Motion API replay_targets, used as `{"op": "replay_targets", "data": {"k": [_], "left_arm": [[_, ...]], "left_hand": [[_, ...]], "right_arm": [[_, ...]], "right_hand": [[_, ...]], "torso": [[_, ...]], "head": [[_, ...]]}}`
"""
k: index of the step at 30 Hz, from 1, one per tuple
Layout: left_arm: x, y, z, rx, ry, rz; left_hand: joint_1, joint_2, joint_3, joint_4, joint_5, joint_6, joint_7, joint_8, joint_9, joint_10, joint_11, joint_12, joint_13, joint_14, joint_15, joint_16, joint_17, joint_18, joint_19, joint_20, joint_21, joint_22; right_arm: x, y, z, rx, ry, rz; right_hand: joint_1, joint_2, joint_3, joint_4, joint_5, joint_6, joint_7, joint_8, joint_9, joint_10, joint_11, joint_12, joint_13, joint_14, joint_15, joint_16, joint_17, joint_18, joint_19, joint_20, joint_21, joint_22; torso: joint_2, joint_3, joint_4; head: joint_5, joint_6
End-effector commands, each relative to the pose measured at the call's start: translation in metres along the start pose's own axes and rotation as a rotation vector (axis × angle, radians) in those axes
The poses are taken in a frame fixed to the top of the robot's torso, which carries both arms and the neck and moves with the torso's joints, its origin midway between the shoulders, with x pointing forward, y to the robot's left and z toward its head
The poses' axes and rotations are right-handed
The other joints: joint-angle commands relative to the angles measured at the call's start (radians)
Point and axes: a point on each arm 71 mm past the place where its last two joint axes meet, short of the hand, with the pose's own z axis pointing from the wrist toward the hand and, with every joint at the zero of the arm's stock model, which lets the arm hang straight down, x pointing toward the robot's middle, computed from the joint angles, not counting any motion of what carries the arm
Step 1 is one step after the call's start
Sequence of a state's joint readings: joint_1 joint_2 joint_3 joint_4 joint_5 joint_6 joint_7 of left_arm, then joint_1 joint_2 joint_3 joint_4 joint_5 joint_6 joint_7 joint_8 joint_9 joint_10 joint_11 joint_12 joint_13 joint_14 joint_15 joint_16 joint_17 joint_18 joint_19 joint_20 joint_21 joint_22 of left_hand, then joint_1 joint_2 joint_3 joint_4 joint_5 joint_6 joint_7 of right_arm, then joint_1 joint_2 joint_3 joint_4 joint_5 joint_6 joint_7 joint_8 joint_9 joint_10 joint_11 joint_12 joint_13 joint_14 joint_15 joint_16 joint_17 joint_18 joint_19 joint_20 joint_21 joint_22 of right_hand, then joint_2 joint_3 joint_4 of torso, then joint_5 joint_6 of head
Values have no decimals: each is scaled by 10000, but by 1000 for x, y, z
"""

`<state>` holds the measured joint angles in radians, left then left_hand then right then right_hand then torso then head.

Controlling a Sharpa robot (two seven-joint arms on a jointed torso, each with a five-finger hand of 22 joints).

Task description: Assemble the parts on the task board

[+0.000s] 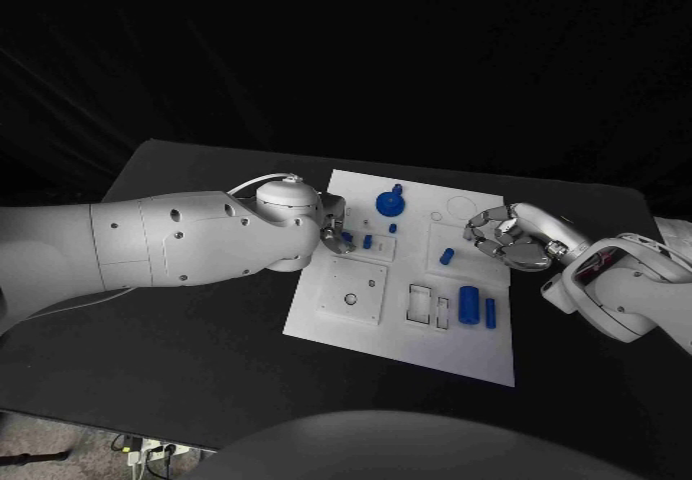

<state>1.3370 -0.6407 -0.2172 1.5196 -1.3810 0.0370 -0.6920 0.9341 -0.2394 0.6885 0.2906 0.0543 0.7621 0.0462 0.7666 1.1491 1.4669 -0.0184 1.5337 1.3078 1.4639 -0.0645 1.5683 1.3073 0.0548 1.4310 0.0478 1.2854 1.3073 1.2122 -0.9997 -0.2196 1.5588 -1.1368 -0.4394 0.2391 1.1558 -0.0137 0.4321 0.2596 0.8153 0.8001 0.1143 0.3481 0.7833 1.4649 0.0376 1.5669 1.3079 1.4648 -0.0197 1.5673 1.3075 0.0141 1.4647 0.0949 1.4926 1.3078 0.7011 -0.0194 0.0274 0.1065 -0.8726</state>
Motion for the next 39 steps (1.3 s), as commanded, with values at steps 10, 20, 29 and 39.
{"op": "replay_targets", "data": {"k": [10,20,29,39], "left_arm": [[5,-3,0,133,123,-151],[3,-6,-1,334,-9,-250],[1,-8,-1,400,-75,-302],[1,-6,-2,189,-4,-197]], "left_hand": [[211,-22,-165,-5,-41,-82,-33,300,221,727,-16,63,2379,1069,2,25,2635,61,-13,6,96,1832],[469,14,-374,-6,-39,-413,-47,1012,736,762,-31,97,2405,1069,-11,25,2635,53,13,-5,144,1842],[700,36,-481,-4,-36,-918,-28,1677,1210,878,-27,211,2498,1069,-18,25,2635,24,93,-16,288,1880],[824,48,-533,-4,-36,-1081,-19,2197,1492,1039,-26,371,2630,1069,-20,25,2635,-26,225,-19,537,1949]], "right_arm": [[2,0,0,13,183,0],[3,-1,-1,46,200,7],[3,-1,-1,80,211,8],[3,-2,-1,103,239,14]], "right_hand": [[110,13,11,-19,45,75,-3,-12,14,1059,61,39,2629,1060,82,35,2633,113,345,45,-30,2294],[110,13,11,-19,45,75,-3,-12,14,1059,61,39,2629,1060,82,35,2633,113,345,45,-30,2294],[110,13,11,-19,45,75,-3,-12,14,1059,61,39,2629,1060,82,35,2633,113,345,45,-30,2294],[119,13,17,-28,57,93,-6,-8,20,1059,60,39,2629,1060,83,35,2633,115,340,46,-36,2291]], "torso": [[-1,1,-4],[0,-1,-5],[-4,0,1],[-2,1,-1]], "head": [[4,0],[-12,0],[-24,0],[-11,0]]}}
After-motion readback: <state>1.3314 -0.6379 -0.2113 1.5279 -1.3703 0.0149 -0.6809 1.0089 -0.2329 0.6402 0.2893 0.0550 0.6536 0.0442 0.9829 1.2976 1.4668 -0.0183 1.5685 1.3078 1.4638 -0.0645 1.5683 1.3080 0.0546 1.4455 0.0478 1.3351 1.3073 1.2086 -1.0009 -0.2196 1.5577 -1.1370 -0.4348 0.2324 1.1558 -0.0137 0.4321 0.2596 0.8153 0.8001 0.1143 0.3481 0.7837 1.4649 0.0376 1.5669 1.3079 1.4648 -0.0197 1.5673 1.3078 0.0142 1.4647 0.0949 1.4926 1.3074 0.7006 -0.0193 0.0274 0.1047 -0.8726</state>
